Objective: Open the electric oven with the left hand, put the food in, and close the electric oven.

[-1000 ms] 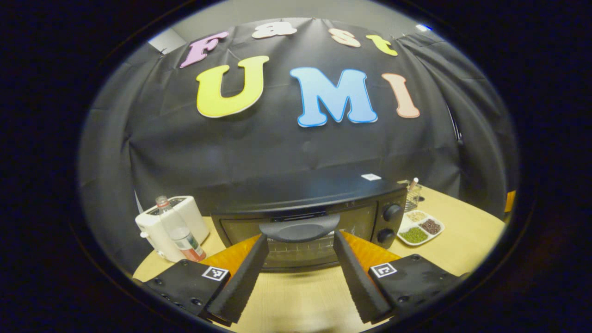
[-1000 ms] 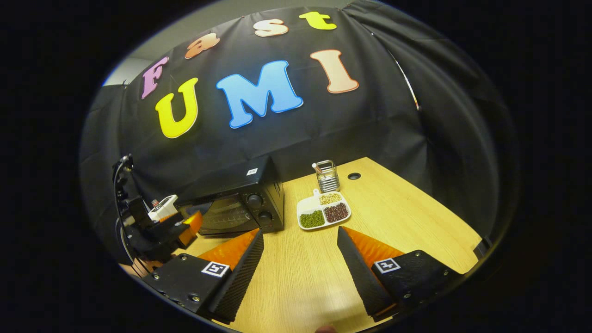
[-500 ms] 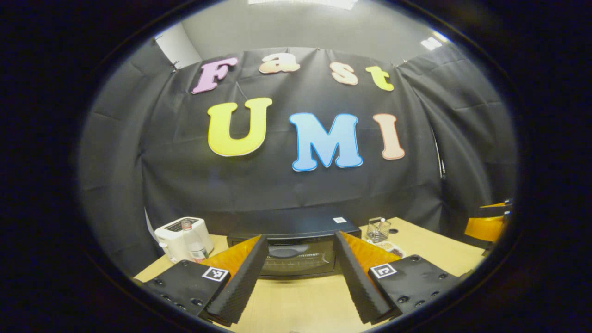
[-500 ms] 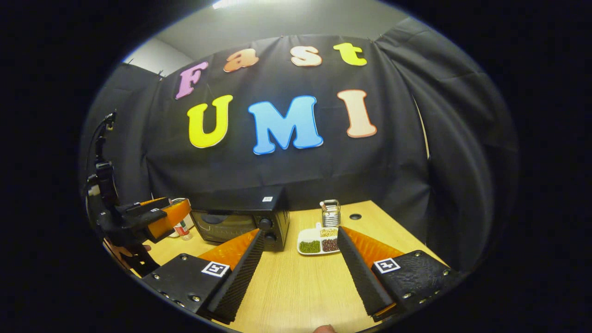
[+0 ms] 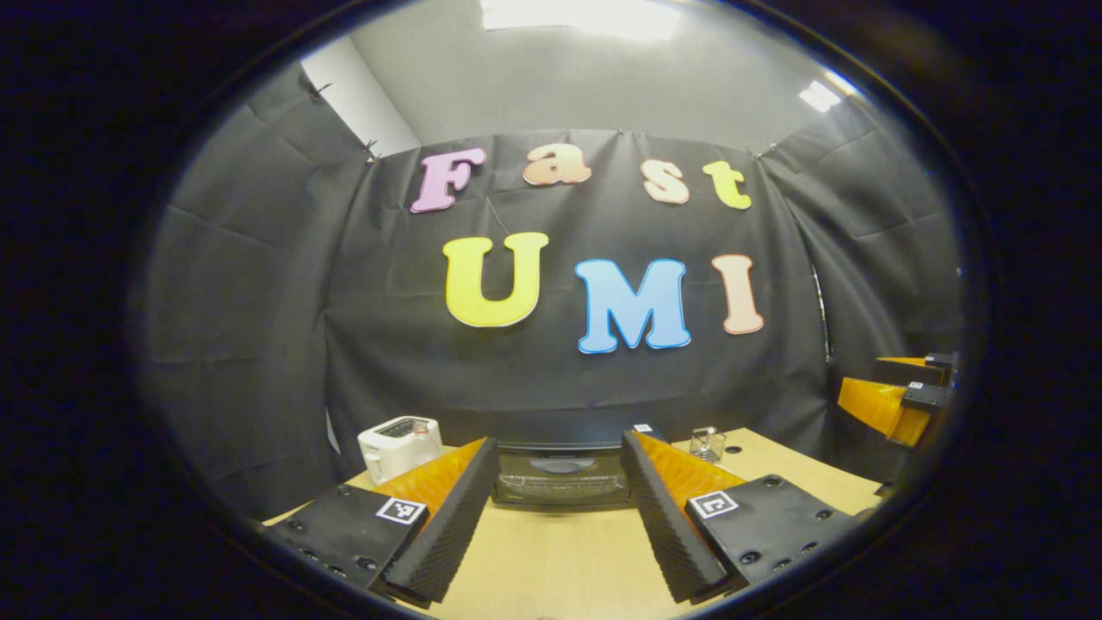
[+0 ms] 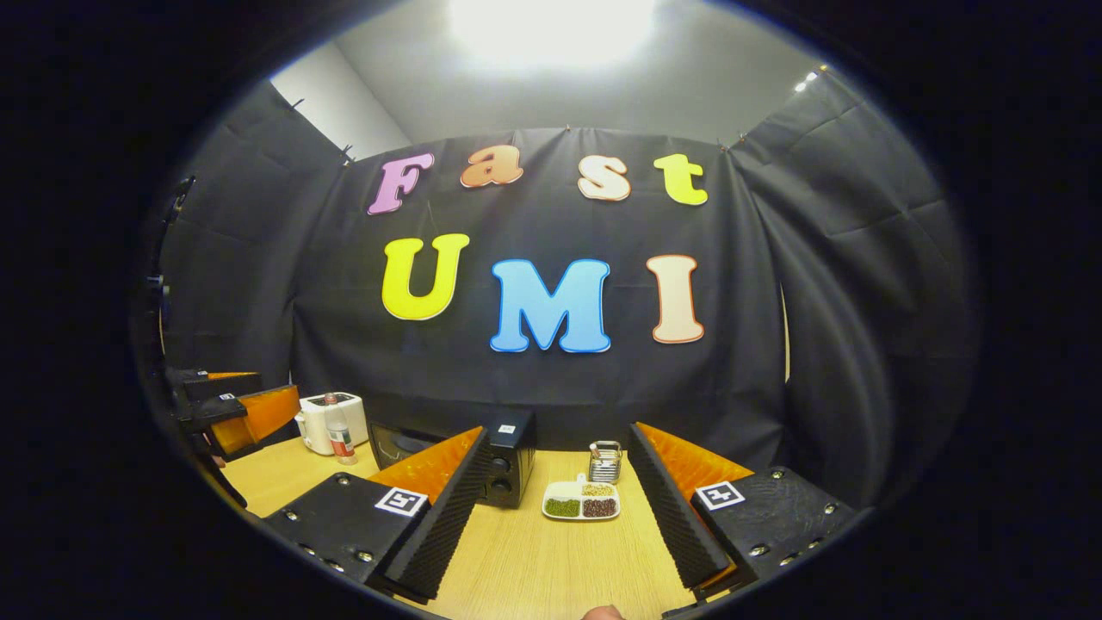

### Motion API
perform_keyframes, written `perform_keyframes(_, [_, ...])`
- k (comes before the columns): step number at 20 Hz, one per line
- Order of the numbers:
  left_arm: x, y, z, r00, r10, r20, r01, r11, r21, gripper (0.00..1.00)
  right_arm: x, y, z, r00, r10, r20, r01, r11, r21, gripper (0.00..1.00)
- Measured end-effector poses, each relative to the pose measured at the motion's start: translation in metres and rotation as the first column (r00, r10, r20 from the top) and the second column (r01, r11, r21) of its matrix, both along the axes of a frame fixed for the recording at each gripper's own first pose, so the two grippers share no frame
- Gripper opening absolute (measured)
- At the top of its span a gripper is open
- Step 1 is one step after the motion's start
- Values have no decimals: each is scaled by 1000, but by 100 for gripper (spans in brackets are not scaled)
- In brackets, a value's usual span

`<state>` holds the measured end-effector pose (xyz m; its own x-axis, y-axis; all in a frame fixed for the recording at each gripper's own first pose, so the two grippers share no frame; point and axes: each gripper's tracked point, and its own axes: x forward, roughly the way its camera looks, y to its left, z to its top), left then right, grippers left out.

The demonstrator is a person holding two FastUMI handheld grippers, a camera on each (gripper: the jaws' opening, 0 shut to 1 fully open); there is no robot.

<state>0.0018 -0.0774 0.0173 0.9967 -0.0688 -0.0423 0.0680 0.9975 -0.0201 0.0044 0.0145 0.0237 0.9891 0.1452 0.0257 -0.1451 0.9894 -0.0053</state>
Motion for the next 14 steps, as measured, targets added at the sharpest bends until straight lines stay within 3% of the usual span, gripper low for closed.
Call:
perform_keyframes(8, [-50,26,22,999,-28,43,27,999,25,95,-60,-19,16,987,-155,40,155,988,-3,98])
perform_keyframes(9, [-55,24,23,998,-35,48,34,999,27,100,-67,-21,16,985,-168,39,168,986,2,97])
perform_keyframes(11, [-63,18,29,996,-57,62,55,998,33,100,-78,-21,16,985,-172,29,172,985,18,97])
perform_keyframes(13, [-69,14,31,995,-71,69,69,997,37,90,-82,-23,16,984,-173,29,173,985,24,98])
perform_keyframes(14, [-72,12,31,995,-77,70,75,997,33,92,-86,-23,17,984,-173,32,173,985,27,98])
